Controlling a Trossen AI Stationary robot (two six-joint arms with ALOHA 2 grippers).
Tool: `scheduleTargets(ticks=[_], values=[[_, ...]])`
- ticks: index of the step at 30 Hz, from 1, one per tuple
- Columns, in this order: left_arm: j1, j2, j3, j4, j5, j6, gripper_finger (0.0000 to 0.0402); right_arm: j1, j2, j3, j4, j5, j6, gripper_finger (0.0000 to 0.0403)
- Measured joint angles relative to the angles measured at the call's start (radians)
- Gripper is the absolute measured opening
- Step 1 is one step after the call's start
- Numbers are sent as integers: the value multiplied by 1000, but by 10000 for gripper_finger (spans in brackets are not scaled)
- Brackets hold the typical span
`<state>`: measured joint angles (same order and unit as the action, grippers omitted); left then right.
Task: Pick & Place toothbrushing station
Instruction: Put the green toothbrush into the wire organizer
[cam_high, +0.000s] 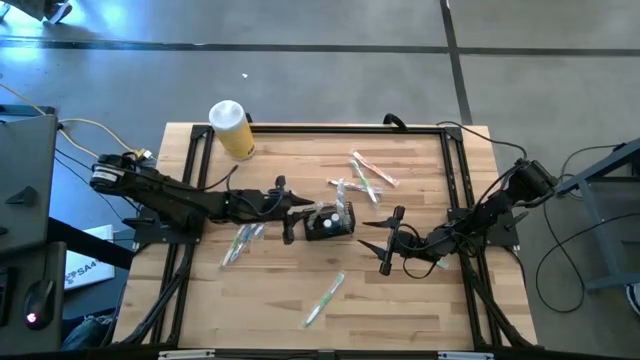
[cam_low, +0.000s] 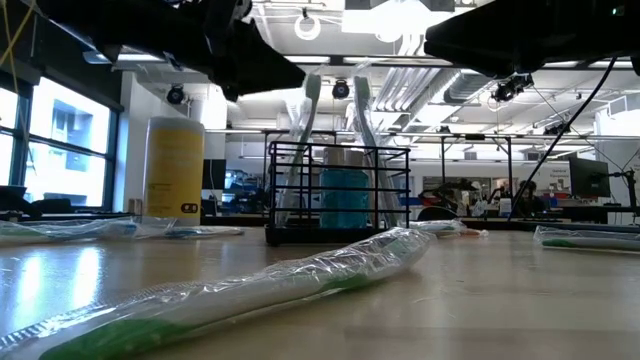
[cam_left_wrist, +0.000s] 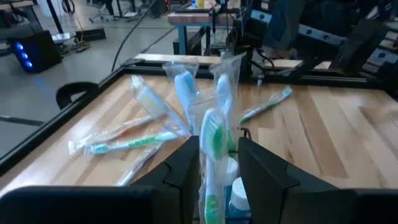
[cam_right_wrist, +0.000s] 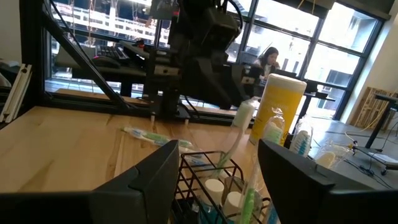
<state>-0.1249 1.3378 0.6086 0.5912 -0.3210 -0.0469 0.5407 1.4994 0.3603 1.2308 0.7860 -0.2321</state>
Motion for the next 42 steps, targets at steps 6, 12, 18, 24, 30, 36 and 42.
scheduleTargets(ticks=[6,12,18,24,30,36,42], values=[[0,-89,0,-100,0,63,109,0,0,0,0,0,0,212],[-36,-206,0,-267,6,22,109,0,0,0,-1,0,0,212],[-110,-280,1,-347,144,-157,109,0,0,0,-2,0,0,212],[-163,-286,0,-468,262,-275,109,0,0,0,-1,0,9,212],[-172,-286,0,-709,183,-495,109,0,0,0,-1,0,26,212],[-173,-286,0,-905,225,-704,109,0,0,0,-2,0,26,212],[-259,-283,0,-1065,268,-937,109,0,0,0,-8,0,26,212]])
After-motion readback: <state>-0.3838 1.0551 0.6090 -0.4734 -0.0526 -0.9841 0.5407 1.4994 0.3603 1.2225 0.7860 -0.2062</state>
